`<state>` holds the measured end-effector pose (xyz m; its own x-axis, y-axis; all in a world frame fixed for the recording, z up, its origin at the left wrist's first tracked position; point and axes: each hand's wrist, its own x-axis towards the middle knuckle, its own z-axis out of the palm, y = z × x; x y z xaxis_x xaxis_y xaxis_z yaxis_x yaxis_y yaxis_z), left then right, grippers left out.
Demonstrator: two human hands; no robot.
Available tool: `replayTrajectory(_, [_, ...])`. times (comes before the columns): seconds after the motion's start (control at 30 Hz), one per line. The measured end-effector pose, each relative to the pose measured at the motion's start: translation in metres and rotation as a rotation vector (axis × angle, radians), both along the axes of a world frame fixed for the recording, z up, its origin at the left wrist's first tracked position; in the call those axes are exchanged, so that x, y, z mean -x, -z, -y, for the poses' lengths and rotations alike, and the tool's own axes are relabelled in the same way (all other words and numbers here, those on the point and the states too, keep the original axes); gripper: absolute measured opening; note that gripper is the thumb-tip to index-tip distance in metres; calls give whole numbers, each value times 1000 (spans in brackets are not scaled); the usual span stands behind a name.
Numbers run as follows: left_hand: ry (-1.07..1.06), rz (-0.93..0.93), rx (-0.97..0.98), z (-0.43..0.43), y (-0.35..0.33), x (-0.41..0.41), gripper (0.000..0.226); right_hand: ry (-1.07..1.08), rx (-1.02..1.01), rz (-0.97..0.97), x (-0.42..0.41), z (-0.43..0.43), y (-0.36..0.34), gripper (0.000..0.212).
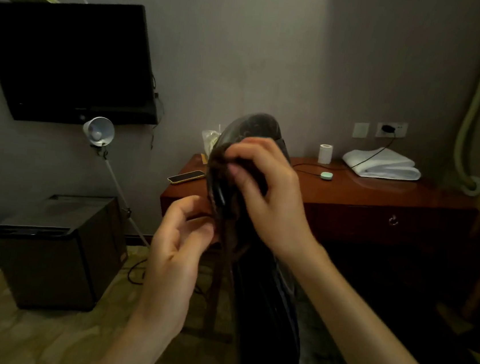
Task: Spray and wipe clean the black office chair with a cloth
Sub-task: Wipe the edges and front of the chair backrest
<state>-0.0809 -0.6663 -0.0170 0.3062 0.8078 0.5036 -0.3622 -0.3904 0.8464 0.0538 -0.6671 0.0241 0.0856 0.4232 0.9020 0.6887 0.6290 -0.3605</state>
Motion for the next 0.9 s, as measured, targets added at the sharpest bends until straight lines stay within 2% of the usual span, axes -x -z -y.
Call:
replayTrajectory(0.2, [-35,-65,1,1,-2,1,26,212,236,-55,-55,-90,-38,22])
replayTrajectory(0.3, [-75,-100,-12,1,-5,2,35,312,375,-9,-72,-108,-51,25])
replayTrajectory(0.37, [-87,-115,-19,4,-5,3,37,278,343,-3,-66,-93,-58,22])
replayTrajectory(0.43, [-85,-119,-8,5,-3,5,40,138,208,-2,-48,-54,-61,19])
replayTrajectory(0.5, [-55,-102,-17,4,1,6,32,18,115,132,-28,-4,-55,20])
replayTrajectory(0.57, [-8,-71,-27,4,1,6,24,-20,175,376,-10,31,-46,19])
replayTrajectory(0.63, [38,-20,0,2,1,7,25,42,241,566,-1,37,-42,19])
replayTrajectory(0.73, [65,0,11,0,0,8,29,43,274,639,1,14,-62,20])
replayTrajectory(0.83, [42,-25,41,0,-1,6,51,147,449,673,-18,-33,-94,23])
replayTrajectory(0.9, [29,-43,54,0,-3,4,56,243,558,681,-38,-71,-108,25])
